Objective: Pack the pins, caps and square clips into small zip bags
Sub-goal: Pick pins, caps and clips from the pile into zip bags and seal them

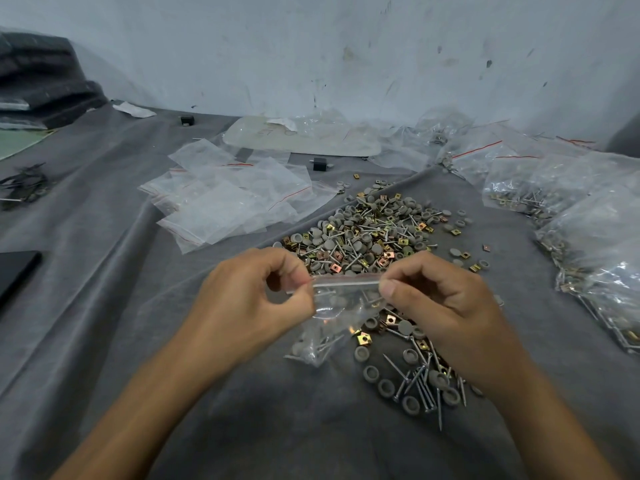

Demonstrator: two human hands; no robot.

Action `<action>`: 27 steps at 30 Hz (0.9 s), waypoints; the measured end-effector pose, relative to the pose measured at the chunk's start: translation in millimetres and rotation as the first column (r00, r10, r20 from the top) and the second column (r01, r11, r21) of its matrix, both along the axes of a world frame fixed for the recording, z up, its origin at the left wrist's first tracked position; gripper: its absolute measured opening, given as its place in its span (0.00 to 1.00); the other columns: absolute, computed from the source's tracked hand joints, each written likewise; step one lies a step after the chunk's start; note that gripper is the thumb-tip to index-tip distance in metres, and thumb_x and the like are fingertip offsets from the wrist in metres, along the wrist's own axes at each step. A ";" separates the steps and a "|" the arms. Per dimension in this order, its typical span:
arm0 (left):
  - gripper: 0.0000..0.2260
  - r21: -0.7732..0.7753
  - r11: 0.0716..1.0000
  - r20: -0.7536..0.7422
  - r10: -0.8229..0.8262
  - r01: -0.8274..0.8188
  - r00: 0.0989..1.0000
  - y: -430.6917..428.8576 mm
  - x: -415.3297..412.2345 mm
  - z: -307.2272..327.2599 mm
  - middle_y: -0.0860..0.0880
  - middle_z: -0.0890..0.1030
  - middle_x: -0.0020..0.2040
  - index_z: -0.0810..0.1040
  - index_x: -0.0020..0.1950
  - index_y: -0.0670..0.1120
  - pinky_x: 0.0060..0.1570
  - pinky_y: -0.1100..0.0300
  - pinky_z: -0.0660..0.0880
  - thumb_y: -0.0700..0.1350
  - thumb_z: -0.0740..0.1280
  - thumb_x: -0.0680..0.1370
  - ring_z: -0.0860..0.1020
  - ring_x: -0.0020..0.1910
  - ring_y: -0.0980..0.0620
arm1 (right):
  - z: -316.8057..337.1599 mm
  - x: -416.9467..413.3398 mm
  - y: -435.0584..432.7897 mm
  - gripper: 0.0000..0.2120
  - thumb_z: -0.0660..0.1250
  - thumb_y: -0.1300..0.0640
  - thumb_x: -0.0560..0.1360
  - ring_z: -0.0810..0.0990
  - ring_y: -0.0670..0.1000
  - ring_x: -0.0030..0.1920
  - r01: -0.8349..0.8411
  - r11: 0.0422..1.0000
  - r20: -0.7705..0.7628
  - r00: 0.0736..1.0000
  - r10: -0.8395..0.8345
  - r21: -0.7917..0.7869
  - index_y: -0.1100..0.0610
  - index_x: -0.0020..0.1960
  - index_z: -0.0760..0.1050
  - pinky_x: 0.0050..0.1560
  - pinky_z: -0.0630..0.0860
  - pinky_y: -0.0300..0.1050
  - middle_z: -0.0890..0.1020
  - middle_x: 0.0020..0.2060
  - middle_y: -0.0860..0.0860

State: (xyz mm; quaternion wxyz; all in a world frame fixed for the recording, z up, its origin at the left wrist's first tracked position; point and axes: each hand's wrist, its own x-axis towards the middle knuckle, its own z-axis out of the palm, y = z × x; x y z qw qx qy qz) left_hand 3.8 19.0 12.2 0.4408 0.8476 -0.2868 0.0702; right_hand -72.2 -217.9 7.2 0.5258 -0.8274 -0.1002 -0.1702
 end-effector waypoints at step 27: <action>0.08 0.408 0.893 -0.007 -0.205 0.190 0.979 -13.4 -10.6 -26.6 0.63 0.78 0.48 0.70 0.59 0.63 0.49 0.57 0.73 0.56 0.65 0.82 0.76 0.51 0.56 | -13.2 11.1 -1.3 0.12 0.70 0.45 0.75 0.79 0.53 0.41 0.082 0.929 -0.045 0.997 -0.070 0.362 0.51 0.52 0.82 0.43 0.79 0.47 0.83 0.41 0.54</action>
